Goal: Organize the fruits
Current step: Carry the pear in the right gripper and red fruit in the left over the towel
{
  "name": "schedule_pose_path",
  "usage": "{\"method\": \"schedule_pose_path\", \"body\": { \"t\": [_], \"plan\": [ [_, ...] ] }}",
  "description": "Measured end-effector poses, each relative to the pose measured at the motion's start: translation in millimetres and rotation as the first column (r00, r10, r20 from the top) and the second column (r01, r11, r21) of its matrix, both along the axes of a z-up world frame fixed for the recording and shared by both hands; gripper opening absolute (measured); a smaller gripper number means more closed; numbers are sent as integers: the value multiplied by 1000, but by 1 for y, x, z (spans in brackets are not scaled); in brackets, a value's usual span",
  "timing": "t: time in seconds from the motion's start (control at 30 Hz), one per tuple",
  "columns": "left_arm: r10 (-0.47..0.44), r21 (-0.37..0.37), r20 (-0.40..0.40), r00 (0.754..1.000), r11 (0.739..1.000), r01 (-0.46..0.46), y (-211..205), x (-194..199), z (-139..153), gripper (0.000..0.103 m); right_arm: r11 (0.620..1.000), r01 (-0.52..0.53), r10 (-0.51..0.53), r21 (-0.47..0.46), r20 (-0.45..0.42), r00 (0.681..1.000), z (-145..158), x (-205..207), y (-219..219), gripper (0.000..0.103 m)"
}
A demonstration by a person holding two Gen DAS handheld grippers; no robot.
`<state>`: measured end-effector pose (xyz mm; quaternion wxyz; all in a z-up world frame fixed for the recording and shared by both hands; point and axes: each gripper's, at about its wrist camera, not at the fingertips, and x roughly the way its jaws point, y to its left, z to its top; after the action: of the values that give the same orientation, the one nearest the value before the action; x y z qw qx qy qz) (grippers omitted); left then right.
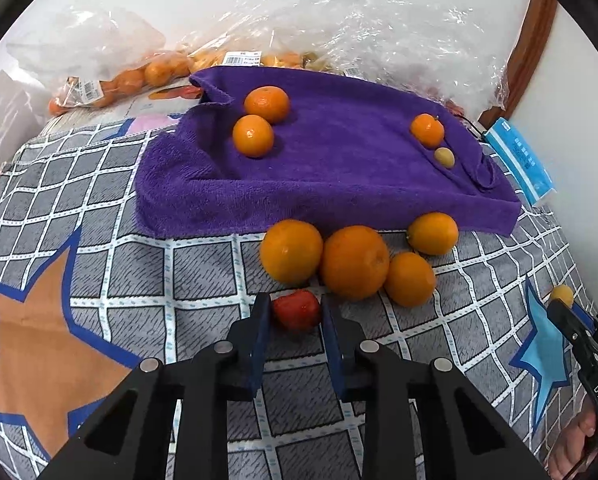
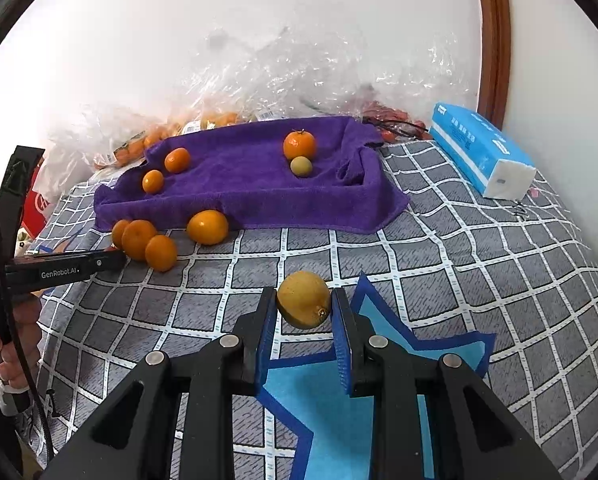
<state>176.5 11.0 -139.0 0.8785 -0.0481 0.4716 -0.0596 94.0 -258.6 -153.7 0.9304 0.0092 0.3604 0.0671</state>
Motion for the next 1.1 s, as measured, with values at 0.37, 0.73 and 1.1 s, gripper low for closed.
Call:
{"method": "schedule_pose_path", "body": {
  "t": [0.37,0.73,1.1],
  "plan": [
    [34,-11,27,999,999,-34,9,-25,23,24,1000,26,-26,4,-1,1000,20,-12,5,27],
    [55,-11,46,997,998,-55,16,-49,35,24,1000,5,-5,23,-5,1000,30,-17,18,27],
    [69,-46,46,997,997,-67,23,-62,40,24,1000,-6,6,14,-2,1000,40,-24,30,27]
  ]
}}
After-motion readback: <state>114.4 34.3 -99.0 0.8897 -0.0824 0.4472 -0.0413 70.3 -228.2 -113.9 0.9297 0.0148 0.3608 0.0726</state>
